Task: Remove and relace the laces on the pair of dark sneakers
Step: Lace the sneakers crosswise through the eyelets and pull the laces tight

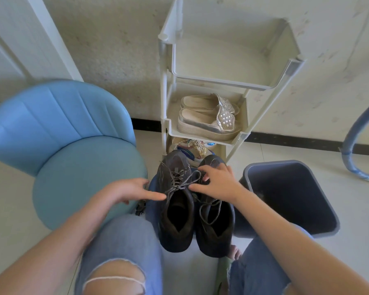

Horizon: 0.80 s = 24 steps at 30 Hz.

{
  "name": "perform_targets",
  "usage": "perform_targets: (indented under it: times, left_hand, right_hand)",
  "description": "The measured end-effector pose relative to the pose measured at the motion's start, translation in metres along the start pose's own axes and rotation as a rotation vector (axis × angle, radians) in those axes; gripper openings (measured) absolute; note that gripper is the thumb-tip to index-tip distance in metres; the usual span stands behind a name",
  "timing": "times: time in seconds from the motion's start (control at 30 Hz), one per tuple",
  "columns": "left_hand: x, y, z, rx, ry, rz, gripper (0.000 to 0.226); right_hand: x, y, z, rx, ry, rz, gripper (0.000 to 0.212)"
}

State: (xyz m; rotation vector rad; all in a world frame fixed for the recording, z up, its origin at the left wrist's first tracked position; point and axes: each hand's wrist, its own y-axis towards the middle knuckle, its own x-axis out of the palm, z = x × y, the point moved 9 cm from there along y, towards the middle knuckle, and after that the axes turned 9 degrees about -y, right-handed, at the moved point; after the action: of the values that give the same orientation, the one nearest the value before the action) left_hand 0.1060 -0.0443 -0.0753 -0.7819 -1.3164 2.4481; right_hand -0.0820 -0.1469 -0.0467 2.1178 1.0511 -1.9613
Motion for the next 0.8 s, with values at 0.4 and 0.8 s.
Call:
perform_targets:
  times: [0.4,0.8]
  left_hand:
    - [0.028,0.018,0.035,0.133,0.372,0.508,0.032]
    - [0.040,0.009,0.028,0.248,0.200,0.425,0.066]
  right_hand:
    - [0.038,-0.012,-0.033,0.091,-0.157,0.052,0.064]
    - [0.037,-0.037,-0.026,0.071,0.077,0.015,0.080]
